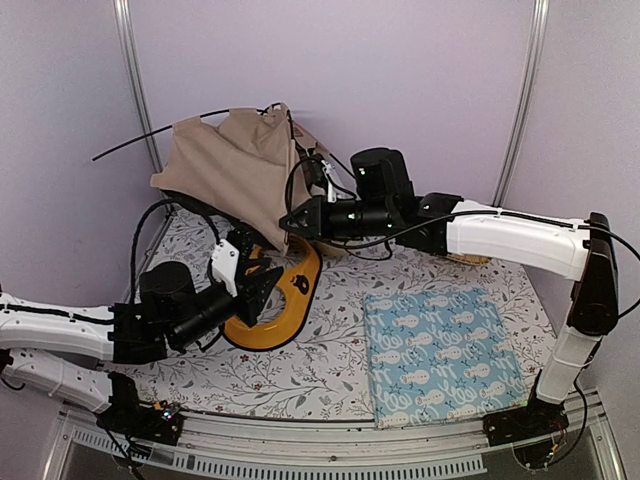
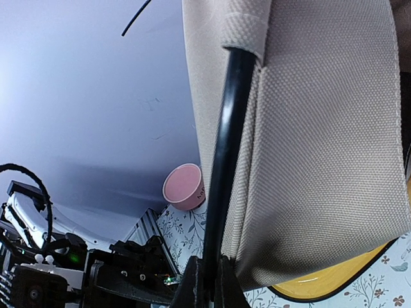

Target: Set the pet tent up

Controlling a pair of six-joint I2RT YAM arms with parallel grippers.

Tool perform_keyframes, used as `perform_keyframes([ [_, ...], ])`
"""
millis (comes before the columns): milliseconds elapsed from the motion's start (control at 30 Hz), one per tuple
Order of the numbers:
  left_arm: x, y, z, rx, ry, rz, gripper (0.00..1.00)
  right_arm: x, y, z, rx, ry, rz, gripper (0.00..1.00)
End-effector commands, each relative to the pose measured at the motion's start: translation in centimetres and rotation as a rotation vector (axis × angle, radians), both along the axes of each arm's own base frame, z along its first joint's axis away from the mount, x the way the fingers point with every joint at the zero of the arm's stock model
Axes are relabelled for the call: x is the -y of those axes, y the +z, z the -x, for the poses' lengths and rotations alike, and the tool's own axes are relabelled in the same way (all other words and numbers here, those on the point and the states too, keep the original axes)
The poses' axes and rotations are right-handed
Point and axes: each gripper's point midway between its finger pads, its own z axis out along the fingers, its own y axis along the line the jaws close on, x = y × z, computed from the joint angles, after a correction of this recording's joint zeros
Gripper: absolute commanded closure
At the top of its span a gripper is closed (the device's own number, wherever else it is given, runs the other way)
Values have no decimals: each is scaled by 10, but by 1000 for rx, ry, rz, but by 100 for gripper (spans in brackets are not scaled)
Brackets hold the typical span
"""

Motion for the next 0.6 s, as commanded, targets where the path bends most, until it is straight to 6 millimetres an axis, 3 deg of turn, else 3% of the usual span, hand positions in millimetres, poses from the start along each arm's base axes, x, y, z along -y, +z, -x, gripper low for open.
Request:
perform_keyframes([
  [0,-6,19,-9,204,95,-56,73,-7,25,8,6,37,-56,100],
  [567,-2,2,-23,274,155,-157,77,-8,34,14,5,41,-71,100],
])
